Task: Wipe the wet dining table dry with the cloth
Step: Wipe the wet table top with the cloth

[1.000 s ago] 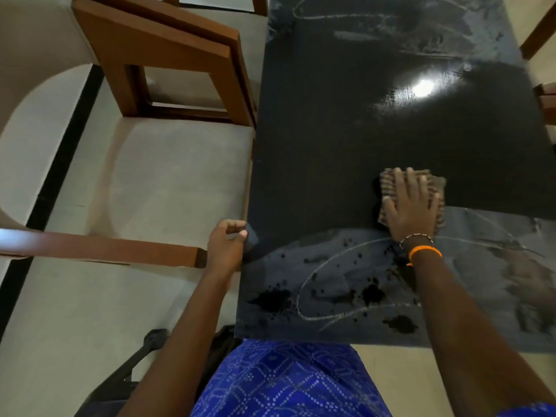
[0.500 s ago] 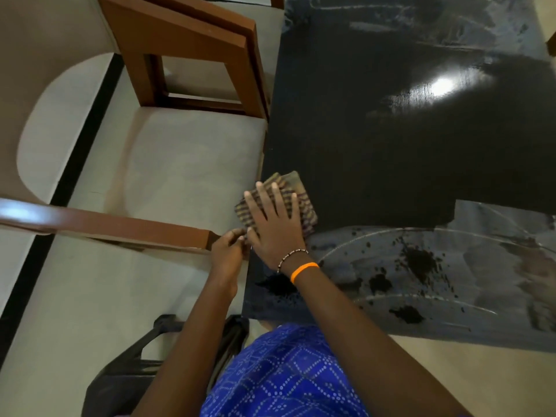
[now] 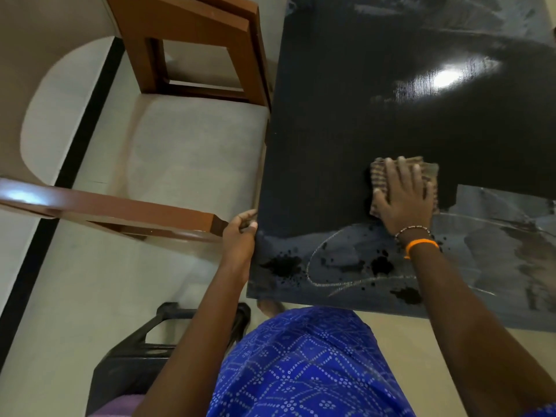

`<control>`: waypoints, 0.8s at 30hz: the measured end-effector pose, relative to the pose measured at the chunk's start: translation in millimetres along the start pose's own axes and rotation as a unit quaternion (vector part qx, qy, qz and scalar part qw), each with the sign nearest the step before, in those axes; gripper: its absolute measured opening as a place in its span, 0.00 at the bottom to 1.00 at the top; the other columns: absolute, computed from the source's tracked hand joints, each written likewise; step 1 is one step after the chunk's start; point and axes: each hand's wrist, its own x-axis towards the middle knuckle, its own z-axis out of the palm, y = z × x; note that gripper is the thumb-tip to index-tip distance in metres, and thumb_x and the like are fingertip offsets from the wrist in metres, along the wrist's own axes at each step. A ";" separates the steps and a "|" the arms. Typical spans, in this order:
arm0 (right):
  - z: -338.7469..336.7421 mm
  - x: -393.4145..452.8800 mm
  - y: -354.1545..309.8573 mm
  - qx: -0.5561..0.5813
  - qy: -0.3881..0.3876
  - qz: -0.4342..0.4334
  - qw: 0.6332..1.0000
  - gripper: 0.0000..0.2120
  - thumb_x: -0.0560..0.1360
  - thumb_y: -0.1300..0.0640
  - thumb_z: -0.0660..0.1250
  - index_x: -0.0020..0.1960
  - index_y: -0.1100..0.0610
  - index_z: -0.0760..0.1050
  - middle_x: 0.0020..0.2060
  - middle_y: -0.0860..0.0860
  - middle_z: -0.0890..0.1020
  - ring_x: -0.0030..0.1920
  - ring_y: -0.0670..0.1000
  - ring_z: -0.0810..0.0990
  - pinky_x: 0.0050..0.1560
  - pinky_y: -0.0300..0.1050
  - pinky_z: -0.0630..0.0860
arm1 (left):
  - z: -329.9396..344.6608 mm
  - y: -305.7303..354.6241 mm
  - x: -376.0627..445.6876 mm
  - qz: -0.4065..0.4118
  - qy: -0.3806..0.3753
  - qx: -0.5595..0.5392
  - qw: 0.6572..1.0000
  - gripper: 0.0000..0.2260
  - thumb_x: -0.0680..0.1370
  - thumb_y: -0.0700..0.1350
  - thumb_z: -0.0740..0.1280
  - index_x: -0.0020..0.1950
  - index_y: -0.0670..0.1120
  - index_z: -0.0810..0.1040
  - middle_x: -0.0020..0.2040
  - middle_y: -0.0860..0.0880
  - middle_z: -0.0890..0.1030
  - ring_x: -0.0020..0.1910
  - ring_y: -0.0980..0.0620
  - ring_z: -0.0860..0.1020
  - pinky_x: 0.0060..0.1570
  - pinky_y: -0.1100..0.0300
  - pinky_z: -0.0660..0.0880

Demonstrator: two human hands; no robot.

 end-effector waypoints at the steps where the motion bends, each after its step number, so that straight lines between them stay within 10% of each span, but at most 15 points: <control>1: 0.5 0.9 0.3 0.011 0.005 0.032 0.999 0.35 0.71 0.40 0.46 0.76 0.48 0.54 0.77 0.51 0.56 0.76 0.58 0.53 0.71 0.62 0.51 | -1.1 -0.1 0.7 0.000 -0.005 0.002 1.000 0.11 0.79 0.37 0.60 0.57 0.47 0.76 0.52 0.50 0.79 0.49 0.57 0.77 0.44 0.69 0.74; 7: 17.9 -17.1 -70.9 0.017 0.016 0.060 0.998 0.33 0.75 0.46 0.57 0.77 0.50 0.51 0.77 0.53 0.53 0.76 0.59 0.51 0.72 0.61 0.50 | -3.1 0.3 0.0 -0.013 0.000 0.015 1.000 0.12 0.78 0.38 0.61 0.61 0.45 0.73 0.56 0.46 0.78 0.55 0.51 0.76 0.56 0.59 0.75; 14: 33.6 -68.4 -169.4 0.016 -0.045 -0.236 0.971 0.30 0.76 0.46 0.54 0.76 0.48 0.52 0.77 0.52 0.55 0.77 0.57 0.52 0.72 0.59 0.51 | 5.7 0.0 -16.6 -0.006 0.074 0.030 0.997 0.14 0.78 0.39 0.61 0.64 0.44 0.69 0.58 0.45 0.75 0.51 0.55 0.74 0.49 0.64 0.72; 18: 27.3 -64.3 -134.3 0.000 -0.029 -0.342 0.939 0.29 0.74 0.42 0.56 0.74 0.46 0.59 0.74 0.49 0.64 0.74 0.55 0.60 0.70 0.56 0.54 | 17.2 1.7 -33.3 0.088 0.148 0.177 0.969 0.18 0.76 0.36 0.63 0.65 0.44 0.68 0.60 0.43 0.73 0.58 0.48 0.73 0.58 0.57 0.70; 24: 9.4 -49.3 -23.9 -0.011 -0.002 -0.213 0.977 0.30 0.73 0.41 0.56 0.74 0.44 0.59 0.73 0.46 0.65 0.74 0.53 0.61 0.72 0.62 0.52 | 77.6 3.6 -62.7 0.240 0.107 0.374 0.890 0.18 0.73 0.40 0.66 0.62 0.48 0.72 0.59 0.45 0.74 0.60 0.43 0.69 0.60 0.53 0.64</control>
